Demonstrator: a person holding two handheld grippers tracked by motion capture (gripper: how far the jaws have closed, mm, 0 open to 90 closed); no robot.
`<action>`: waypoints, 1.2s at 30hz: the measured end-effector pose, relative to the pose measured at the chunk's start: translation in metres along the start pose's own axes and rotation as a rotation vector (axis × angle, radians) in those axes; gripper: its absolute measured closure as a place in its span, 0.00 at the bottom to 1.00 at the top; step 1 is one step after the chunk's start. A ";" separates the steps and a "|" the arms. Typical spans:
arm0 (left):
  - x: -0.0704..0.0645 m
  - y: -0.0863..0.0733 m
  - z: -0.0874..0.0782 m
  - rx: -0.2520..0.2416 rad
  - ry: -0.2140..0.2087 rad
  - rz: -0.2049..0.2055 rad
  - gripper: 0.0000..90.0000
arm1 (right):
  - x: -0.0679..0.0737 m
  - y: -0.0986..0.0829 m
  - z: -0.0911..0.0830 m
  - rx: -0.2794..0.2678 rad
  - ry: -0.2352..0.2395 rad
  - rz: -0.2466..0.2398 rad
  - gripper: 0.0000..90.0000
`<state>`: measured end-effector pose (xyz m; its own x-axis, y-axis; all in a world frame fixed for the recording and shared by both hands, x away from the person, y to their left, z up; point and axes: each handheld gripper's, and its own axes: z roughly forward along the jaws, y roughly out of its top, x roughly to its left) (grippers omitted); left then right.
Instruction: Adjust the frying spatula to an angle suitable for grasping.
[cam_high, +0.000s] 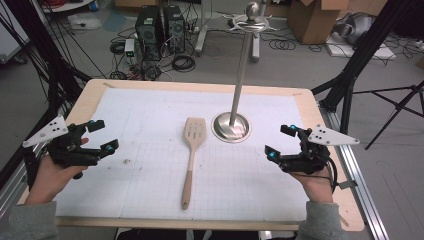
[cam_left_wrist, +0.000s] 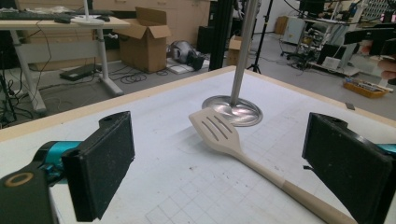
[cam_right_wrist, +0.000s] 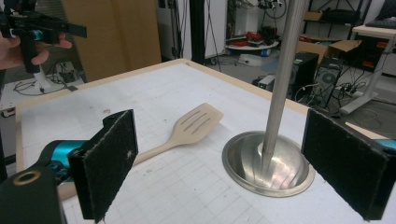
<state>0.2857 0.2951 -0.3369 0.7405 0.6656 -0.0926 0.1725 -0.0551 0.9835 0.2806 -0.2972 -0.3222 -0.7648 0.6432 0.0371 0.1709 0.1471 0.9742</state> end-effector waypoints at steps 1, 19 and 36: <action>0.000 0.000 0.000 0.000 0.002 -0.002 0.11 | 0.000 0.000 0.001 -0.003 0.002 0.001 0.11; -0.001 -0.001 0.000 0.008 0.001 -0.001 0.11 | 0.005 -0.001 0.013 0.009 0.035 0.003 0.11; 0.000 -0.002 0.000 0.006 0.001 -0.014 0.11 | 0.024 -0.008 0.052 0.013 0.141 -0.038 0.29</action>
<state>0.2856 0.2955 -0.3388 0.7374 0.6671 -0.1057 0.1862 -0.0503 0.9812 0.2936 -0.2437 -0.3409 -0.8501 0.5256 0.0321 0.1476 0.1794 0.9726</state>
